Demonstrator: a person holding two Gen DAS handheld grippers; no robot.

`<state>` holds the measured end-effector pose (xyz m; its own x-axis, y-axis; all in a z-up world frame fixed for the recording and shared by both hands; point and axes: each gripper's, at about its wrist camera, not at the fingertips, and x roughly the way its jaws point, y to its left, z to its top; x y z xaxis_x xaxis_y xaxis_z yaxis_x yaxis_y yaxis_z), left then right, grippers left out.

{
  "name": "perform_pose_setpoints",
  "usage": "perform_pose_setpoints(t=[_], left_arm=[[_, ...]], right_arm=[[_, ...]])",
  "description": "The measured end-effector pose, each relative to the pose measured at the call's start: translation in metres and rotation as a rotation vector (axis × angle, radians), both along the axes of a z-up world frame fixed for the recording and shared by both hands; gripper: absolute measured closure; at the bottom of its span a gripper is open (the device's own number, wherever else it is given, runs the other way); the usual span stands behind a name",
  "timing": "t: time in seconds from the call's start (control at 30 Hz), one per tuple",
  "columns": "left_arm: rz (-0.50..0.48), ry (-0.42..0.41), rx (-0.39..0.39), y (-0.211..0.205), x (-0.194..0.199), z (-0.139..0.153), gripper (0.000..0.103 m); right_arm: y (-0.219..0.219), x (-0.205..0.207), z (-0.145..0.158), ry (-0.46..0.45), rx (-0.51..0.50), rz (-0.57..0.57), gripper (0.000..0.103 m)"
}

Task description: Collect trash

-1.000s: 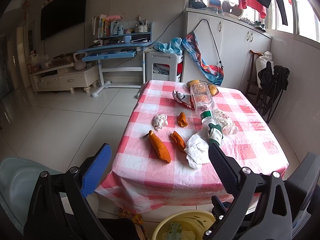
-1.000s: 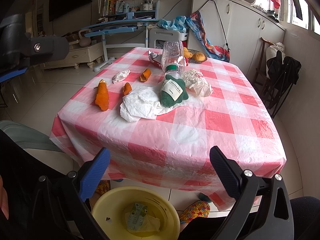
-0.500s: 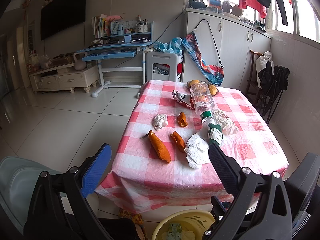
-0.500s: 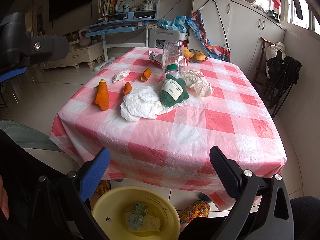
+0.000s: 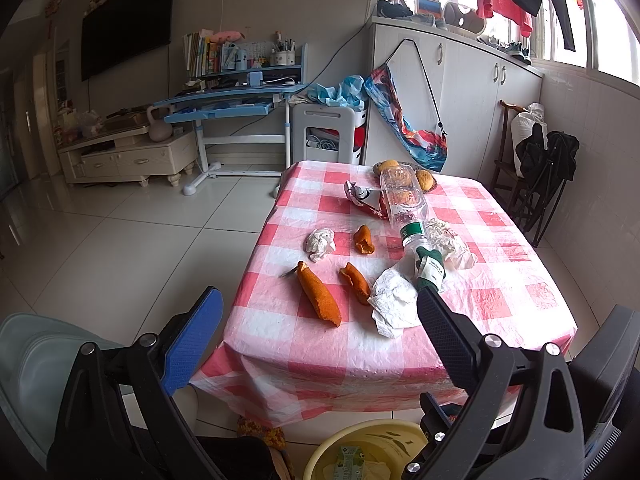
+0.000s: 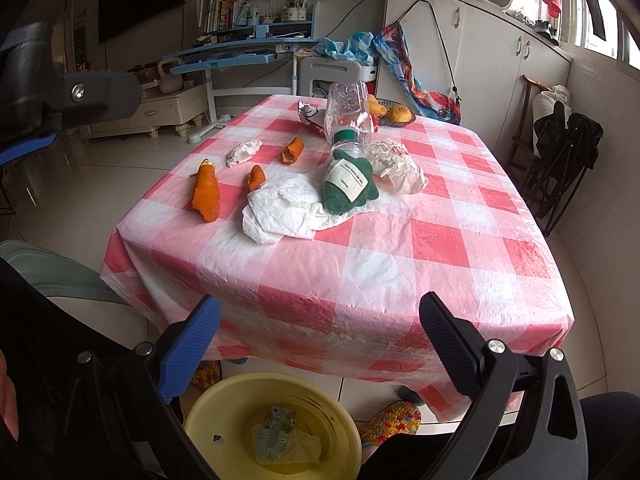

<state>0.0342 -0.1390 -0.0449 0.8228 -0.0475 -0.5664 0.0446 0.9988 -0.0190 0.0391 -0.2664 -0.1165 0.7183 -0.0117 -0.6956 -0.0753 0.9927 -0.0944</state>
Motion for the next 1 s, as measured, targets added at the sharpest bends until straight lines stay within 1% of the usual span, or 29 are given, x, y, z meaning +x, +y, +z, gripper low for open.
perform_pose_setpoints(t=[1.0], left_arm=[[0.001, 0.000, -0.001, 0.0008, 0.0004, 0.0001, 0.009]], right_arm=[[0.0078, 0.0003, -0.0029, 0.005, 0.012, 0.002, 0.008]])
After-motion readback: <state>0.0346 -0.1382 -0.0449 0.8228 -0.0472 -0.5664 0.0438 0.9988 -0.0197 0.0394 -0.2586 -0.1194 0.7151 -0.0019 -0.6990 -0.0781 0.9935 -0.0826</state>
